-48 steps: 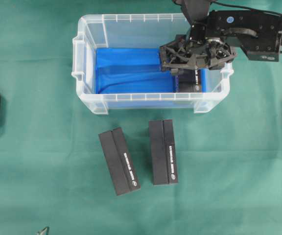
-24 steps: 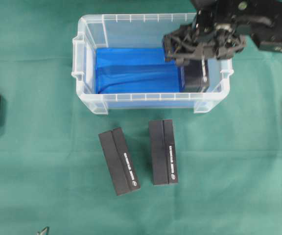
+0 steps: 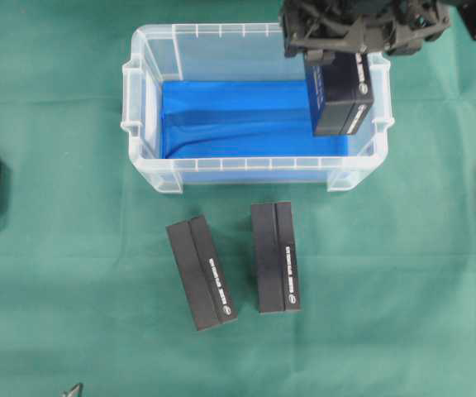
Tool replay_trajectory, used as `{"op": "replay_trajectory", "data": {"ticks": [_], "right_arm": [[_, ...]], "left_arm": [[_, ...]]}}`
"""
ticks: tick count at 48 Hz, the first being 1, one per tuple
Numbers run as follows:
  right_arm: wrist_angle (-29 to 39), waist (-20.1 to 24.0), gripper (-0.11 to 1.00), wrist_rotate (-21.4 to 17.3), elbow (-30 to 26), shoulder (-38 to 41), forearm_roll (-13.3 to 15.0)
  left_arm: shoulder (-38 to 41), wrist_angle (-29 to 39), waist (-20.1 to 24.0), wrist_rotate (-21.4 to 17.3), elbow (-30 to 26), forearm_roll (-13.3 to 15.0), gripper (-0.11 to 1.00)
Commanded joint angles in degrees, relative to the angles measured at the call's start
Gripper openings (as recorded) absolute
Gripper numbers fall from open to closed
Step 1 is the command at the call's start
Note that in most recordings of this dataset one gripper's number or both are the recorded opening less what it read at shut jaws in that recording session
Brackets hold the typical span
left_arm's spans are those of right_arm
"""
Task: Take the box out of the case with the right arm.
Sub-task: 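Lift the right box up out of the case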
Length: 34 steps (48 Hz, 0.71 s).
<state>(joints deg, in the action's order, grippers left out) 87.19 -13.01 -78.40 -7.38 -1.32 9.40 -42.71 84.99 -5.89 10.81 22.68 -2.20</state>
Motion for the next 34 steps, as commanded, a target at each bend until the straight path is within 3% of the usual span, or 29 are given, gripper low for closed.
{"op": "replay_trajectory", "data": {"ticks": [1,34], "right_arm": [[1.8,0.6,0.65,0.1,-3.3,-2.2,1.2],[2.9,0.7,0.65,0.2,-4.0,-2.2,2.2]], "left_arm": [[0.2,-0.4,0.2,0.0,-1.1,-0.1,0.00],[0.3,-0.4,0.2,0.0,-1.1,-0.1,0.00]]}}
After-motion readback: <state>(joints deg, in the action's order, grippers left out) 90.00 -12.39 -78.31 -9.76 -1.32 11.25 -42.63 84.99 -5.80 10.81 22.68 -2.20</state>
